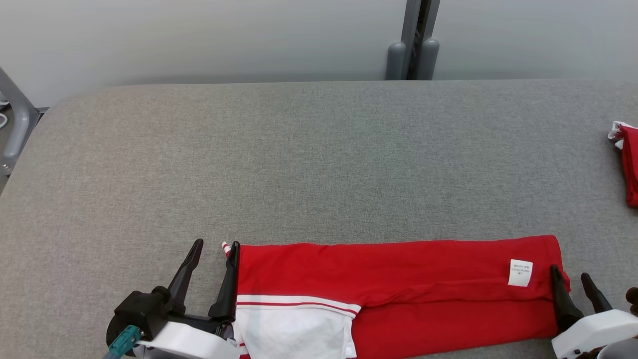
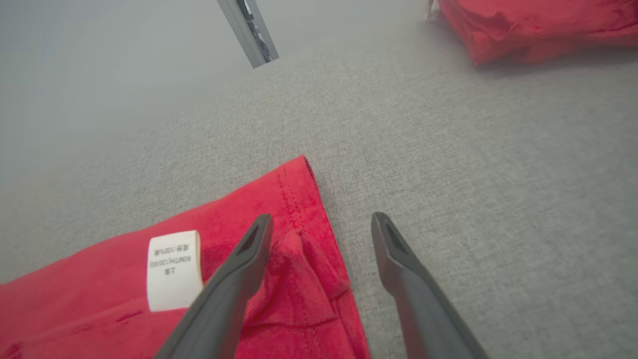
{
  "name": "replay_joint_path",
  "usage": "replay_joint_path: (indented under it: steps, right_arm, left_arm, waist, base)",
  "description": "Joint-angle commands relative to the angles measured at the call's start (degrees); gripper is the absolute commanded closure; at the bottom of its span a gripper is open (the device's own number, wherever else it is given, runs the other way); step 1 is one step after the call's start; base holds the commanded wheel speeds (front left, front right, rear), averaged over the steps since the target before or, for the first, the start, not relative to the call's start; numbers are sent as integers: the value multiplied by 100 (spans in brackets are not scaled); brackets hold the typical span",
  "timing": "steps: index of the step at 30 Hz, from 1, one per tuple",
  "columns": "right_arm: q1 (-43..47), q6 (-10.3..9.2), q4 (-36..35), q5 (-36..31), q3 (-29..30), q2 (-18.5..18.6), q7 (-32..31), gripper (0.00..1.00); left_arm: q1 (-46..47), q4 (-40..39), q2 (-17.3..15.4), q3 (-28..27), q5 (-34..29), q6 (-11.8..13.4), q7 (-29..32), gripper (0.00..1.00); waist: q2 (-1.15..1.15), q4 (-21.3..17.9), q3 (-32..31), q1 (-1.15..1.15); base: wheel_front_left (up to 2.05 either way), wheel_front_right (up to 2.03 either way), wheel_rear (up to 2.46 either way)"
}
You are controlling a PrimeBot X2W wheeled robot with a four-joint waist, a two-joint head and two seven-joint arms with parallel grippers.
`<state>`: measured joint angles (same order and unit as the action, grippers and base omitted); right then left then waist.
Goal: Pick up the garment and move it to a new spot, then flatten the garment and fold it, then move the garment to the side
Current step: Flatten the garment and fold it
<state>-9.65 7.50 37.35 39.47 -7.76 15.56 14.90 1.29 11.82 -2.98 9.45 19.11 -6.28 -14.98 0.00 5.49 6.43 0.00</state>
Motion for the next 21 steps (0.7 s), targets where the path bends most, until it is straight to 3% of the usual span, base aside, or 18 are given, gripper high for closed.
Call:
replay_joint_path:
  steps: [1,17,18,19,21]
  right_arm:
    - [-52,-3,79,37,-18,50,-7,0]
    - [-335,-2,797,750,-934,23,-8,0]
    - [-344,-2,802,777,-986,29,-5,24]
    - [-359,-2,810,815,-1033,37,-4,56]
    - [-388,-2,826,847,-1110,82,2,100]
  left_arm:
    - [74,-2,-15,-31,-59,-34,-22,0]
    - [150,-25,-4,-60,-29,-64,-22,0]
    - [156,-27,-4,-61,-27,-58,-22,0]
    - [155,-26,-6,-63,-26,-52,-22,0]
    - [150,-25,-5,-64,-22,-42,-22,0]
  waist:
    - [0,12,12,0]
    - [0,1,83,0]
    - [0,4,86,0]
    - [0,7,86,0]
    - [0,14,84,0]
  base:
    - [0,0,0]
    - [0,0,0]
    - [0,0,0]
    - [0,0,0]
    - [0,0,0]
